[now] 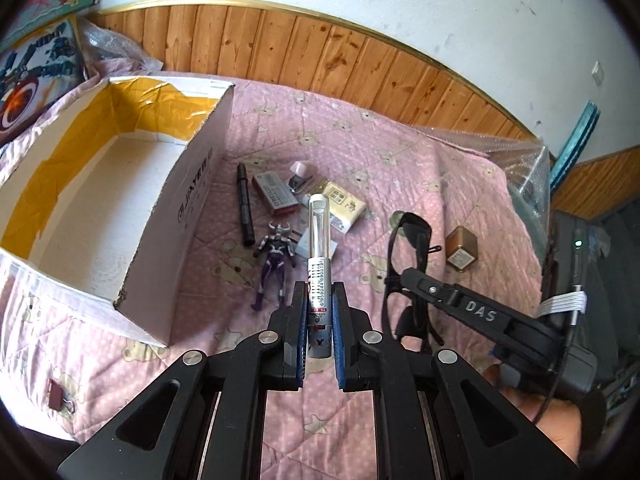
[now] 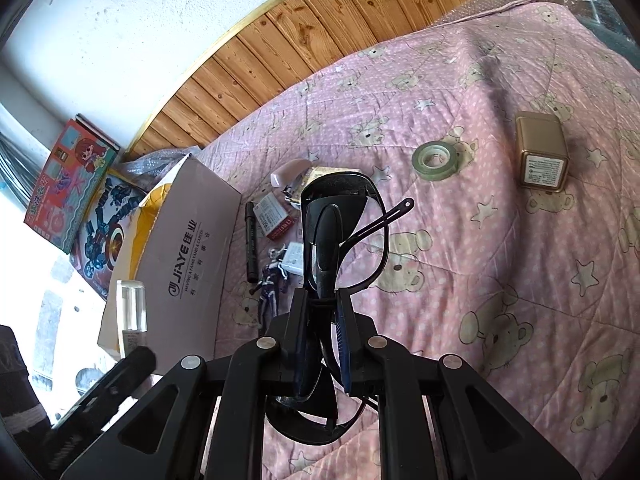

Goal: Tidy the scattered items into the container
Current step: 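Carry the sunglasses and white tube over the box with both grippers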

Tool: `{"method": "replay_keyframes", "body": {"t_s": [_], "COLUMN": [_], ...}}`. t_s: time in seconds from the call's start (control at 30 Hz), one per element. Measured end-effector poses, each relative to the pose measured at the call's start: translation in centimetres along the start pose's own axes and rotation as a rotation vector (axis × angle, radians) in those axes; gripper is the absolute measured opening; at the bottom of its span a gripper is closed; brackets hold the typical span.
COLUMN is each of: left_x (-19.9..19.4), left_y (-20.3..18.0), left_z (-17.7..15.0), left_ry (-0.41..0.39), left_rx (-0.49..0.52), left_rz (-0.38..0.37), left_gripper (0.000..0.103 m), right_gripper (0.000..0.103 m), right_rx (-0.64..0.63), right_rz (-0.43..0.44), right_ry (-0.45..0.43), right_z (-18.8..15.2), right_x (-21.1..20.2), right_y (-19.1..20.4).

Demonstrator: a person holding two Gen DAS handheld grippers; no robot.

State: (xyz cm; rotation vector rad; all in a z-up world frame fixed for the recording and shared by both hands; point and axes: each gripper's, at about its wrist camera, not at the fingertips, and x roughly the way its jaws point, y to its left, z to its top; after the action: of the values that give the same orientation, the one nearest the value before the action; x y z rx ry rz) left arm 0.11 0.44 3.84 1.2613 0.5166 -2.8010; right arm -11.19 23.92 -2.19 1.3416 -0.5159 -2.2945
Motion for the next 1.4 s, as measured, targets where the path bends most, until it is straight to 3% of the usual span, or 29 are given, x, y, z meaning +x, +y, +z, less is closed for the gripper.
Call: {"method": "replay_keyframes", "body": {"t_s": [0.4,0.7,1.17,1.4], "left_x": [-2.6,-2.4,-3.2,-2.9], "left_y": [2.0,5.2,7.4,9.3], "left_z": [3.5,5.5,8.7,9.4], "left_ry": [-0.031,-0.022,-0.028,-0.038], "left_rx": [0.099,0.069,0.104,0.07], "left_rz": [0.055,0.059,0.064,0.077], "left_gripper": [0.011,0.011,0.011,0.011], "right_gripper": [0.015,0.015,0.015,0.015], "right_rx": [-0.105,-0.214,-0.265,-0.309], "right_rz": [0.02,-0.001,-0.012,-0.001], "right_ry": [-0.036,-0.04,-0.033,-0.027], "right_z": [-0.4,-0.9,0.0,0.2], "right_x": [-0.9,-0.7,-0.1,0.6], "right_y": [4.4,8.3,11.4,14.0]}}
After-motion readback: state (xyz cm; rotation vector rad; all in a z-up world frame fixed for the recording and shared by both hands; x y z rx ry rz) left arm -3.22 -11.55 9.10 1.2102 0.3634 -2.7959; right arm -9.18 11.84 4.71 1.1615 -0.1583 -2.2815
